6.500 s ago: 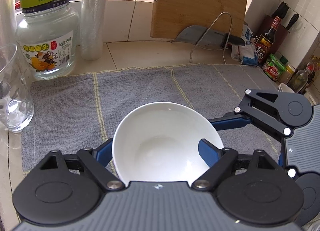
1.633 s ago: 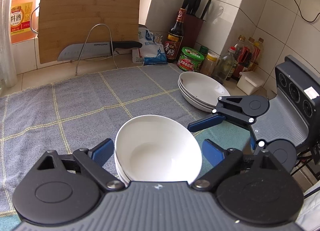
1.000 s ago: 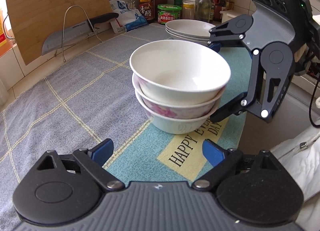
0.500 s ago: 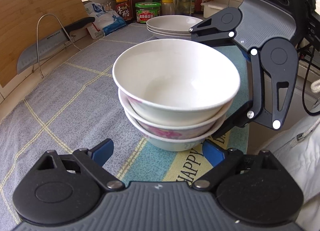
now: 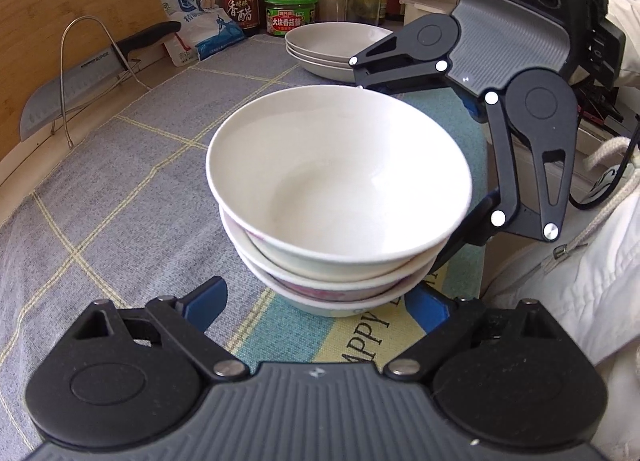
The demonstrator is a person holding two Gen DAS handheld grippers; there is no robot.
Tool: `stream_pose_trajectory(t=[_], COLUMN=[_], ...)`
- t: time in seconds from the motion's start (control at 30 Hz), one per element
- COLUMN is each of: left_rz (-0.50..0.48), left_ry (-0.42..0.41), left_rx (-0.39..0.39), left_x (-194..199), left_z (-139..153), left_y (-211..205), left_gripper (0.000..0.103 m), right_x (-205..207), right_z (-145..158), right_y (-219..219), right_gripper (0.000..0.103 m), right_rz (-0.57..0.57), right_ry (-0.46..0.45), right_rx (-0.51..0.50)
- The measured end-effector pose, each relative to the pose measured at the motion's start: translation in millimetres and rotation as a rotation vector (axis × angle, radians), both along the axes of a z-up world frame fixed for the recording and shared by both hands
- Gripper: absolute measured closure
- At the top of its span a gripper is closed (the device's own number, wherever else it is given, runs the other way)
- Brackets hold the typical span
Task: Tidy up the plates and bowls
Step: 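Lift and carry the bowl stack with both grippers toward the plate stack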
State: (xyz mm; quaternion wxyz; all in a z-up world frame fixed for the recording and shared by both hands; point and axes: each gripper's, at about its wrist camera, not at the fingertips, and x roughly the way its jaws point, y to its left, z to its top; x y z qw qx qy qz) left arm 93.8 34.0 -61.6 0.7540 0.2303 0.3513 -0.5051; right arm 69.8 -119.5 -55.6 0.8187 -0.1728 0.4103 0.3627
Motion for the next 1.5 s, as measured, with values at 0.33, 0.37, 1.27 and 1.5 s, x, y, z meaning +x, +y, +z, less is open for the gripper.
stream_pose_trajectory(t=[0.33, 0.37, 1.27, 1.5], left_rz=[-0.078, -0.089, -0.212, -0.233], left_ry=[-0.024, -0.028, -0.034, -0.036], left_rx=[0.005, 0.007, 0.057, 0.039], left_x=[2.2, 2.5, 12.8, 12.2], left_z=[1.5, 1.8, 8.3, 7.2], left_y=[-3.4, -4.1, -16.4, -15.0], left_gripper=[0.009, 0.009, 0.015, 0.015], right_x=[1.0, 0.8, 9.8, 12.3], right_z=[1.9, 2.3, 0.5, 0.5], right_y=[3.5, 4.0, 0.3, 4.9], right_gripper=[0.003, 0.004, 0.012, 0.011], right_rz=[0.053, 0.059, 0.160, 0.163], right_ry=[-0.007, -0.010, 0.022, 0.030], right_rx=[-0.023, -0.026, 0.022, 0.008])
